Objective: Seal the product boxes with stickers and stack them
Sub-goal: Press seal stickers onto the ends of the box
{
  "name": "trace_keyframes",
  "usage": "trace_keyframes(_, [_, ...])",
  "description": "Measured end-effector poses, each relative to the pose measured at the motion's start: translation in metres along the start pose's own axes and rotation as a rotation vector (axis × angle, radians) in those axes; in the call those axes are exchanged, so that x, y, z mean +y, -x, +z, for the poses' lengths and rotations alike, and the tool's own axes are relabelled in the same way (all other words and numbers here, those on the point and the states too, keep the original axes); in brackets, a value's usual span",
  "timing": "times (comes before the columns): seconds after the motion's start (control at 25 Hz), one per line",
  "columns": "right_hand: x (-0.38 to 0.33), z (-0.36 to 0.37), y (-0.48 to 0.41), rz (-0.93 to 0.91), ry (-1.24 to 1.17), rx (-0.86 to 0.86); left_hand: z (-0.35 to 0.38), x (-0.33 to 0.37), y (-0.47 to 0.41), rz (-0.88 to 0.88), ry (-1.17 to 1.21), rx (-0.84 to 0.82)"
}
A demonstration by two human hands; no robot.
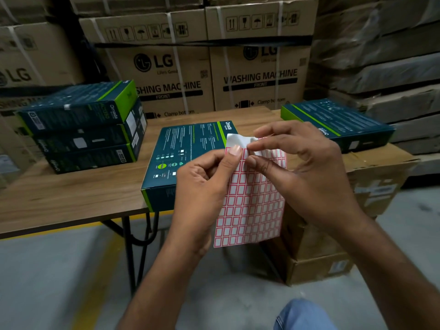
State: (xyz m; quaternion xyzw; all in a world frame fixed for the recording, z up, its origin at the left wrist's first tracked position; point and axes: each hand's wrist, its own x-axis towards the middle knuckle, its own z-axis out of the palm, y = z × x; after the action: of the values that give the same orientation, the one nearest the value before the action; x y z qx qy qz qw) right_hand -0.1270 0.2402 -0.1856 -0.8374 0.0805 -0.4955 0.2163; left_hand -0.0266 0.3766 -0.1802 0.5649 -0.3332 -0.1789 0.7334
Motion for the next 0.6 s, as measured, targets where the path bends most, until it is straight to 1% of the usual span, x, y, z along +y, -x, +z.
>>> trace_keyframes(0.24, [-0.0009,-0.0048,-0.0018,0.097,-0.112,-0.036,0.0036,0.0003,-0.0028,-0.012,0.004,-0.019])
trace_keyframes(0.44, [-0.0008,-0.0053,-0.0053,0.155,-0.134,-0.098,-0.0007,-0.0019,-0.0044,-0.006,-0.036,-0.049])
trace_keyframes(0.6, [0.001,-0.0046,-0.0054,0.183,-0.152,-0.112,-0.0019,-0.004,-0.0064,-0.014,-0.046,-0.056])
